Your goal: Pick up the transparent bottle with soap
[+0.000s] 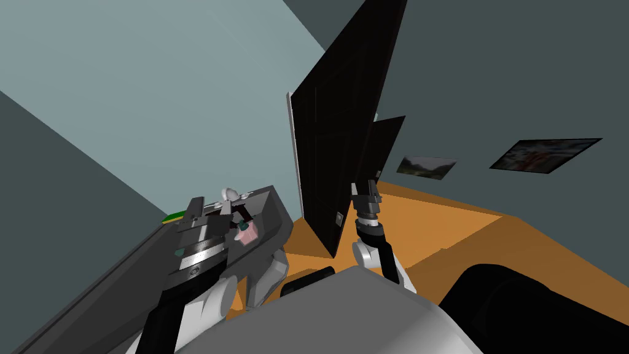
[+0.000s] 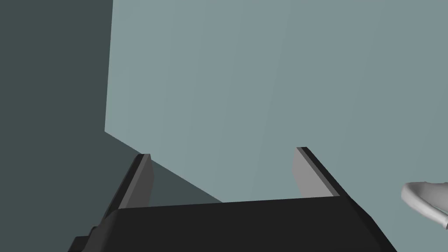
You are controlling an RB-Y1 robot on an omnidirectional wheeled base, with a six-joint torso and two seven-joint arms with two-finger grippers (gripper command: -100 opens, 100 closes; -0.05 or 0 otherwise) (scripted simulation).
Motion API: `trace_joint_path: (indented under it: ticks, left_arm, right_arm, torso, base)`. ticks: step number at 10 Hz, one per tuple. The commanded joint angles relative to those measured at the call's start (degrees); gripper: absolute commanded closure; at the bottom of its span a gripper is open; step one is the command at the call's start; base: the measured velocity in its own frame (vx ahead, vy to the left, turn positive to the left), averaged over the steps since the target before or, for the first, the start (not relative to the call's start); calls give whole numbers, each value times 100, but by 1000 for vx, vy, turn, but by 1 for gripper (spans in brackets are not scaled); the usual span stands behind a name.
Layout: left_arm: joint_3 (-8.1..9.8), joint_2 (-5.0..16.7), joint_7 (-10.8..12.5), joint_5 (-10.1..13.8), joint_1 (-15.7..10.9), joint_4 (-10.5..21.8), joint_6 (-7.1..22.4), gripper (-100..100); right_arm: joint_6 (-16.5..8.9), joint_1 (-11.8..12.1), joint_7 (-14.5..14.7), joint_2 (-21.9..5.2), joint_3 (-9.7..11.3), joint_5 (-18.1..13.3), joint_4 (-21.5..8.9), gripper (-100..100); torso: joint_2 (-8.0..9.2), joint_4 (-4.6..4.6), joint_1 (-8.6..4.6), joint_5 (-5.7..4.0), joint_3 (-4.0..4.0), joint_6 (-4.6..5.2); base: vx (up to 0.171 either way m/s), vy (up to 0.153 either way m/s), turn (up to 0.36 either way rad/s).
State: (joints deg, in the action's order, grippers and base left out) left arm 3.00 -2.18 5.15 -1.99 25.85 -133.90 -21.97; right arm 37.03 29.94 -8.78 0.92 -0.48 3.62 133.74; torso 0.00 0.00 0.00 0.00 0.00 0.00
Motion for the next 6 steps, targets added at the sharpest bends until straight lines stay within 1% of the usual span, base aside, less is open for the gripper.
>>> trace_joint_path:
  ticks: [1, 2, 4, 5, 6]
  left_arm:
    - [-8, 225, -14, 9, -104, 86, 80, -100]
    - [-16, 387, -28, 18, -209, 175, 162, -100]
    - [-37, 703, -68, 47, -513, 434, 404, -100]
    - [-37, 703, -68, 47, -513, 434, 404, -100]
    - [-50, 845, -94, 67, -707, 601, 561, -100]
  right_arm:
    - [0, 0, 0, 0, 0, 0, 0, 0]
    - [0, 0, 0, 0, 0, 0, 0, 0]
    - [0, -1, 0, 0, 0, 0, 0, 0]
    - [0, -1, 0, 0, 0, 0, 0, 0]
    - [0, -1, 0, 0, 0, 0, 0, 0]
  torso:
    - [0, 0, 0, 0, 0, 0]
    - [8, 1, -2, 0, 4, 1]
    - [24, 5, -7, -1, 14, 1]
    - [29, 6, -10, -2, 17, 1]
    - [26, 6, -9, -2, 16, 0]
  base:
    - [-30, -8, -3]
    - [-58, -12, -6]
    - [-80, -30, -5]
    - [-68, -25, -2]
    - [-68, -20, -2]
